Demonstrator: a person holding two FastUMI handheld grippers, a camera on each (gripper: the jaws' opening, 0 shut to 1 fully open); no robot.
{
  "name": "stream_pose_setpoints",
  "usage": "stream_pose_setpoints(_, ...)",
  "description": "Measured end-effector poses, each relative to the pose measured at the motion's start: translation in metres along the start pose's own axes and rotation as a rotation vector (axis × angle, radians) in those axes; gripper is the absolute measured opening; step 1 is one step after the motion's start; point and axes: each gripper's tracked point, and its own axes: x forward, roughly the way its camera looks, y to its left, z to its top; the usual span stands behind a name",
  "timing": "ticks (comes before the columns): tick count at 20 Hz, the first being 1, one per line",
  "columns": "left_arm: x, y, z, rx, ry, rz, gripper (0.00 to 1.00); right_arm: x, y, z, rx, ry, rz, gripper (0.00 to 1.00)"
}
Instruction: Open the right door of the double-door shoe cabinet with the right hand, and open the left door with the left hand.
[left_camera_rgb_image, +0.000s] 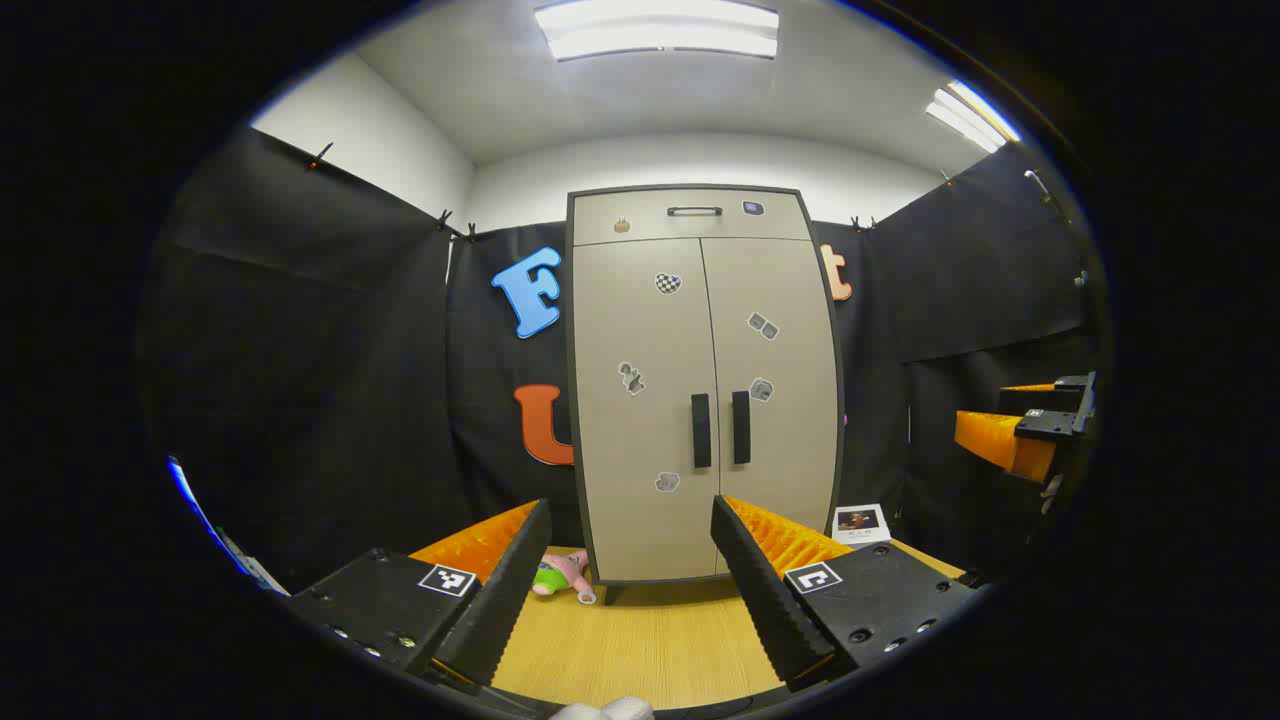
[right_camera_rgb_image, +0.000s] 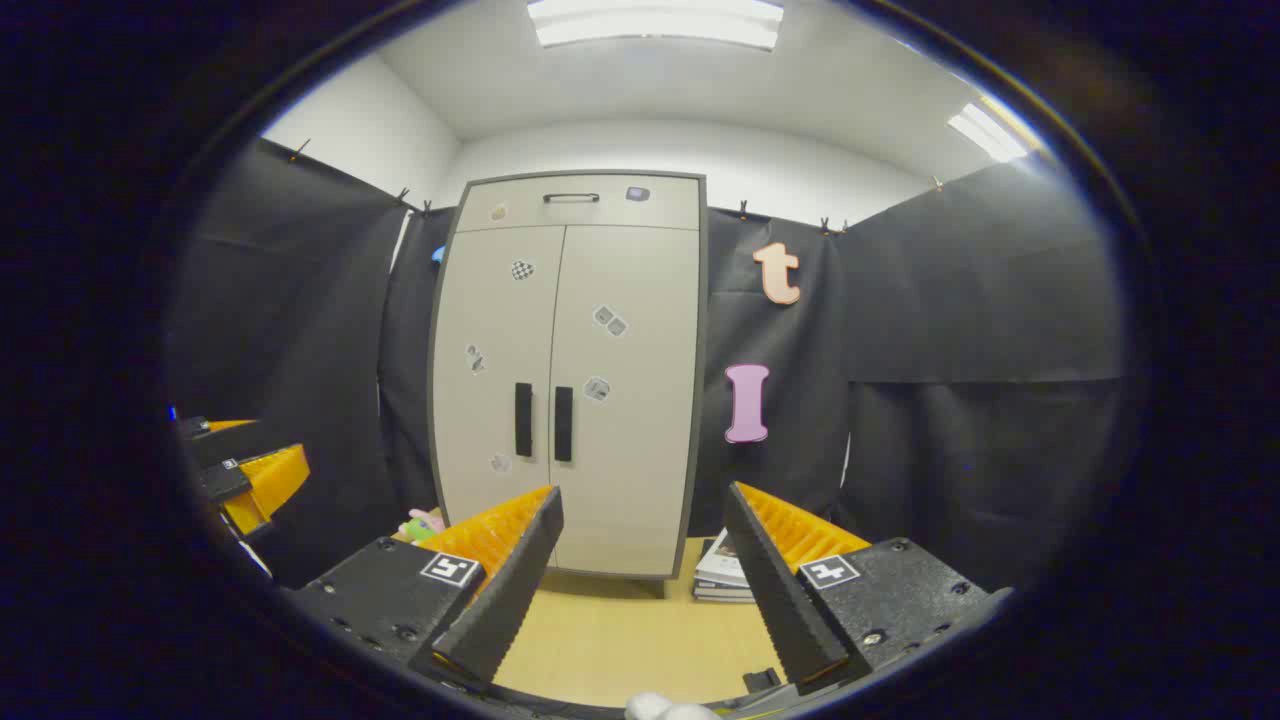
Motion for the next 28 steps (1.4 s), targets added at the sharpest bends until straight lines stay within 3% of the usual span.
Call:
stream_pose_setpoints(18,0.001,0.006,0.0,-0.003,-0.002,0.004,0.96,0.007,0.007,-0.003,-0.008,0.01,0.014,1.0)
stream_pose_setpoints(24,-0.005,0.014,-0.01,-0.015,0.021,0.0,0.96,0.032,0.034,-0.01,-0.031,0.017,0.022,1.0)
stream_pose_setpoints(28,-0.007,0.015,-0.022,-0.034,0.048,0.007,0.96,0.094,0.059,-0.012,-0.027,0.017,0.046,1.0)
